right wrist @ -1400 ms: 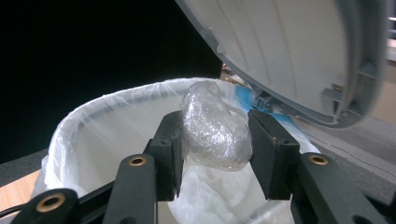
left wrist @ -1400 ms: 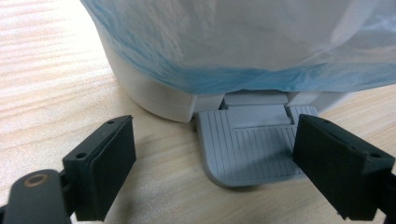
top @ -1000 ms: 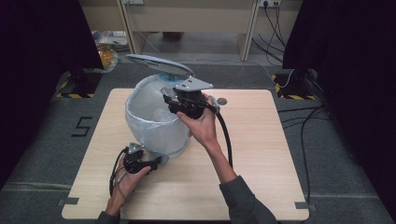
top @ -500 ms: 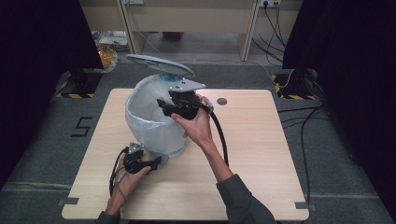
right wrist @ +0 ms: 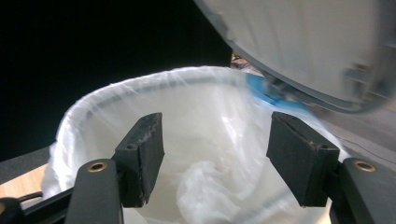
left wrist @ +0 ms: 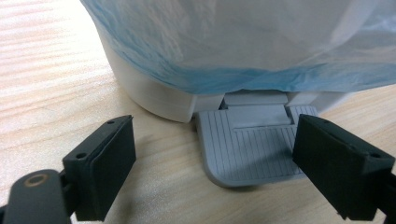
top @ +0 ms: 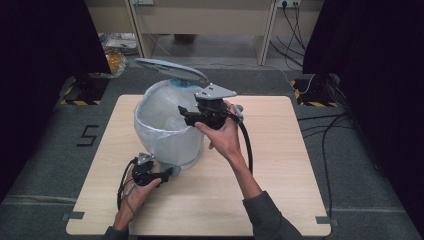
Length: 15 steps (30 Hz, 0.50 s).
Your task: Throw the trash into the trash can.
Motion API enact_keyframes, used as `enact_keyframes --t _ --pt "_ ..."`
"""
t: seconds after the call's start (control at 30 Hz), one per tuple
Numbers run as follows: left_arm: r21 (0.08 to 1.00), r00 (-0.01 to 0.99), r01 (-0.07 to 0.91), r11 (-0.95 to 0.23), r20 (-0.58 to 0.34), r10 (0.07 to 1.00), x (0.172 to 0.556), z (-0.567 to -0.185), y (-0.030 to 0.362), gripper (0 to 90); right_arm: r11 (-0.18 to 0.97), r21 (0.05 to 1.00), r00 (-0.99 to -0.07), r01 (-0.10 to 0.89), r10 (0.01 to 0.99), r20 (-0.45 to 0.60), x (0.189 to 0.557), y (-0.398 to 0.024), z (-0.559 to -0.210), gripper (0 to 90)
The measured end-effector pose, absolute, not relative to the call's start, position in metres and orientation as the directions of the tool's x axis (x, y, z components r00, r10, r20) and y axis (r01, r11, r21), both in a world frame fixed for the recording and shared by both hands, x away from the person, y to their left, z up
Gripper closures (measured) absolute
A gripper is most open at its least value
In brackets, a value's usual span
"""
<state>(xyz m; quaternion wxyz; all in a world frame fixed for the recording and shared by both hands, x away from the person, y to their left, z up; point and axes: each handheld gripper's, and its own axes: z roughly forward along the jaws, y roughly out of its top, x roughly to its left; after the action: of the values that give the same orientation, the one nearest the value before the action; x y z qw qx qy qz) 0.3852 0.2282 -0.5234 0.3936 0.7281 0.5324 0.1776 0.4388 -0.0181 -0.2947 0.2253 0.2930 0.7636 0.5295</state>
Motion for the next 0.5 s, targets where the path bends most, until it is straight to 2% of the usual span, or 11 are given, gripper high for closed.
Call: enact_keyframes --t 0.5 --pt "0.762 0.371 0.636 -0.124 -0.16 0.915 0.385 -0.523 0.228 12.4 0.231 0.948 -0.66 0.22 0.751 -0.03 0.43 -0.074 -0.296 33.1"
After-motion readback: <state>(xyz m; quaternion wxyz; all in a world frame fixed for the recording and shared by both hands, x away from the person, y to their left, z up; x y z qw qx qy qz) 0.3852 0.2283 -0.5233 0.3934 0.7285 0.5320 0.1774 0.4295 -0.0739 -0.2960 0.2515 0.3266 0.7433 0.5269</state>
